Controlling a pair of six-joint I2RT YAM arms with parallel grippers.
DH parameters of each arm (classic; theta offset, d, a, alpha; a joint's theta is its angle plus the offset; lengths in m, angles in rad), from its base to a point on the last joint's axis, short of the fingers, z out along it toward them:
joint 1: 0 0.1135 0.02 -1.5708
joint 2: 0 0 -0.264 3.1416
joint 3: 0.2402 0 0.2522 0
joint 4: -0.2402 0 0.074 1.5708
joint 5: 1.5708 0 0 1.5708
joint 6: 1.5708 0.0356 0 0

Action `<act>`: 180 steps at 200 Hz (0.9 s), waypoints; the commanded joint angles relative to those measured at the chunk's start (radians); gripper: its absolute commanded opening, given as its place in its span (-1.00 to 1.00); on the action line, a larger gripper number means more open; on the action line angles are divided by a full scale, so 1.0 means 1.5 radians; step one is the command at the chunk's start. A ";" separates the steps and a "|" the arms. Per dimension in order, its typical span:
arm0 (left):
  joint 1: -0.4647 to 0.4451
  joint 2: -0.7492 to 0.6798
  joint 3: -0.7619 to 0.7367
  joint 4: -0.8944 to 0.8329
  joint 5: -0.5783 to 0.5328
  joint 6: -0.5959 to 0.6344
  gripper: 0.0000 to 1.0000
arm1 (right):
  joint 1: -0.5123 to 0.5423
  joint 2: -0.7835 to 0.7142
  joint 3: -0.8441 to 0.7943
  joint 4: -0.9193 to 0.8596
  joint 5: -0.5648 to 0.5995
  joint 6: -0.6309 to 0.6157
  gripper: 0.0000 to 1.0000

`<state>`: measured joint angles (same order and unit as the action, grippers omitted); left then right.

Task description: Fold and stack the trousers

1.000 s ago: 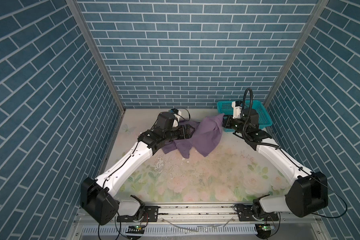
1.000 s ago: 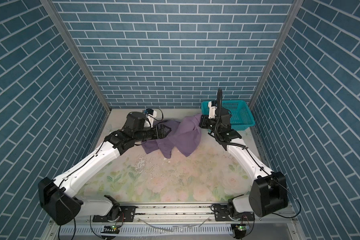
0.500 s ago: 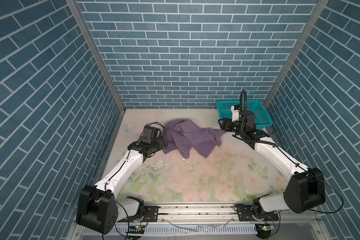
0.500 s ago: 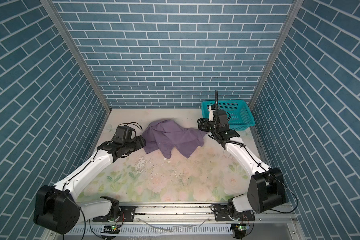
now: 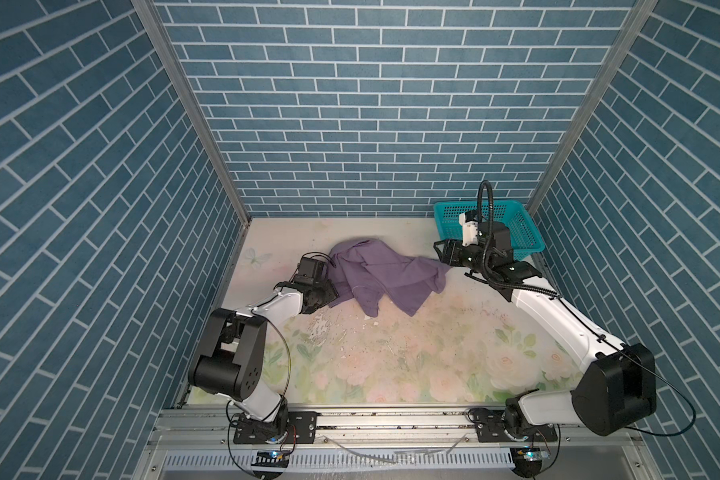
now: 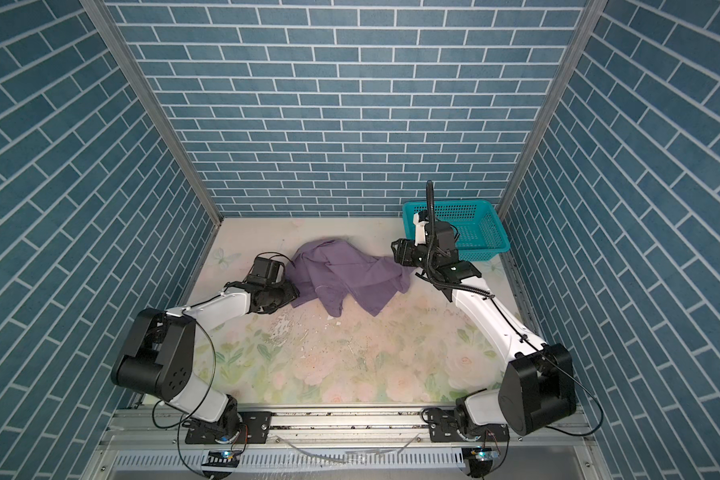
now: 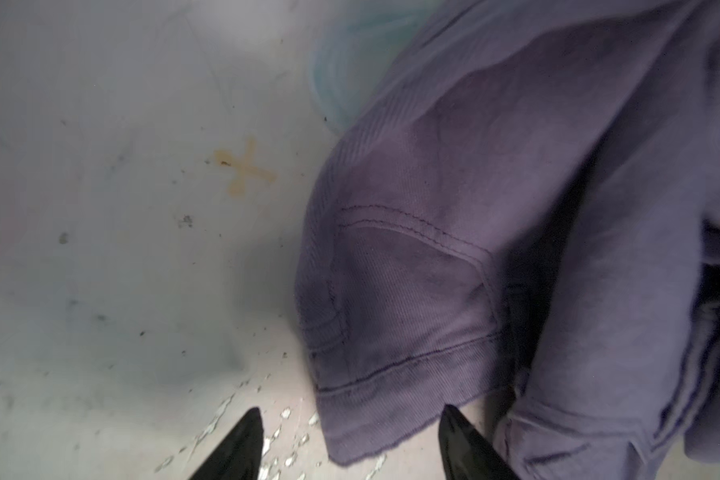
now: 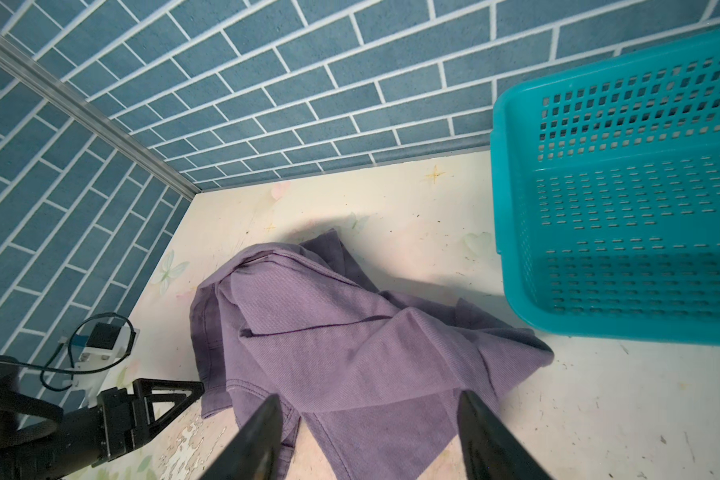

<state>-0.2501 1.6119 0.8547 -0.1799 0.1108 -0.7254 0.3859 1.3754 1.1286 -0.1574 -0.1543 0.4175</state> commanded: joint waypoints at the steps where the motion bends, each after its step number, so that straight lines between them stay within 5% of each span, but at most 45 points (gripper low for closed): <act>1: 0.008 0.040 0.028 0.044 0.018 -0.002 0.19 | 0.000 -0.022 0.012 -0.022 0.040 -0.014 0.33; 25: 0.012 0.073 0.037 0.050 0.030 -0.012 -0.02 | -0.001 -0.020 0.021 -0.043 0.072 -0.009 0.32; 56: 0.016 0.067 0.049 0.038 0.036 -0.012 -1.00 | -0.001 -0.013 0.024 -0.059 0.079 -0.009 0.32; 104: 0.017 -0.060 0.260 -0.240 -0.071 0.136 -1.00 | 0.008 0.027 0.046 -0.029 -0.017 -0.017 0.18; 148: 0.017 -0.189 0.476 -0.380 -0.190 0.253 -1.00 | 0.110 0.135 0.156 -0.100 0.025 -0.152 0.23; 173: 0.018 -0.265 0.488 -0.365 -0.251 0.269 -1.00 | 0.150 0.181 0.187 -0.093 0.009 -0.177 0.40; 180: 0.017 -0.280 0.490 -0.364 -0.265 0.278 -1.00 | 0.155 0.190 0.189 -0.084 -0.001 -0.176 0.94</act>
<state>-0.2302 1.2495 1.5810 -0.6567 -0.1349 -0.3897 0.5846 1.6165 1.3521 -0.2687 -0.1318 0.2516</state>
